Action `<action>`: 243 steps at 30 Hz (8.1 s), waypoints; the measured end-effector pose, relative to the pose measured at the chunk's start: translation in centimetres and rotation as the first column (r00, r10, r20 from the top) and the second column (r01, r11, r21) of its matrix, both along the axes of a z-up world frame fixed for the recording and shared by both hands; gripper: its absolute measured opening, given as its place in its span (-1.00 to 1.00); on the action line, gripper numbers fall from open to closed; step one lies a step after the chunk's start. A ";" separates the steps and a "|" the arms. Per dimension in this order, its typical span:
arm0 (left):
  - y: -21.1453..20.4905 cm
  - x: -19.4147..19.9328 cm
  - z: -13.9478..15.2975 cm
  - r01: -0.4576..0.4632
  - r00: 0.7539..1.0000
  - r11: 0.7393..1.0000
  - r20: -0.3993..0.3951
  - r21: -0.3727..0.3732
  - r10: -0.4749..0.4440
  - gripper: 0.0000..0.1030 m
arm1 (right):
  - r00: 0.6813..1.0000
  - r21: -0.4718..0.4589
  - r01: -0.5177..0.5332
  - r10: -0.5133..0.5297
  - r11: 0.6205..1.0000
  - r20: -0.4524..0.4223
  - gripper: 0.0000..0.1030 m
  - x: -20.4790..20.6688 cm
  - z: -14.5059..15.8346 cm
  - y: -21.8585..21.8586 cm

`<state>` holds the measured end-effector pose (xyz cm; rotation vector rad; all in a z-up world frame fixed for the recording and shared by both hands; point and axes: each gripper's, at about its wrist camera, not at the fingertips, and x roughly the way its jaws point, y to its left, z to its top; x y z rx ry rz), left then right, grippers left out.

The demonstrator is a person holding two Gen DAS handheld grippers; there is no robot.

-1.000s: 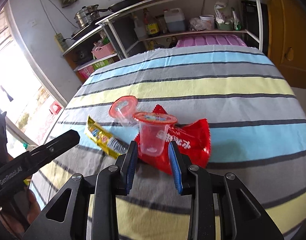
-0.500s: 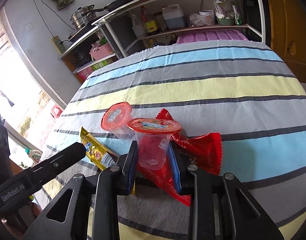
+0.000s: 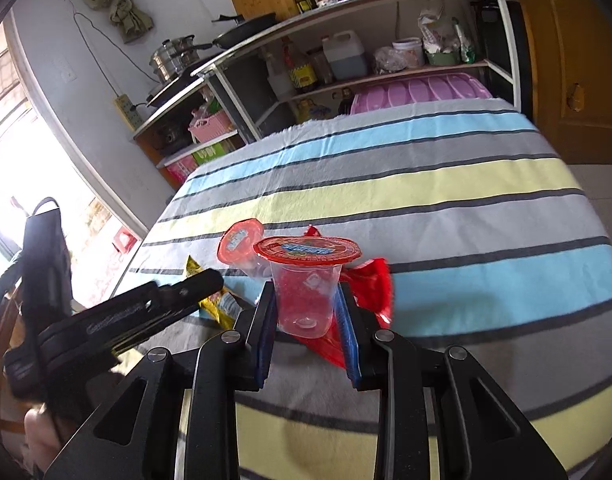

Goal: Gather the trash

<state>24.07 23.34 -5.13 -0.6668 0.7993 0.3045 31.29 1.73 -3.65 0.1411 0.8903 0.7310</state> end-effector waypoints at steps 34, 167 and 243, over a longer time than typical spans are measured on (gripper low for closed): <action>-12.9 -6.1 6.1 0.315 0.912 0.896 0.162 0.314 -0.377 -0.78 | 0.983 0.011 0.155 -0.155 0.988 0.101 -0.43 -6.0 3.6 -13.9; -7.3 -5.8 6.0 0.322 0.914 0.891 0.141 0.319 -0.381 0.09 | 0.994 -0.078 0.010 -0.001 0.997 0.114 -0.04 -5.8 3.4 -8.4; -14.0 -5.9 9.4 0.443 0.831 0.815 0.168 0.374 -0.530 -0.89 | 0.982 -0.053 0.141 -0.133 0.989 0.134 -0.82 -7.1 4.4 -13.8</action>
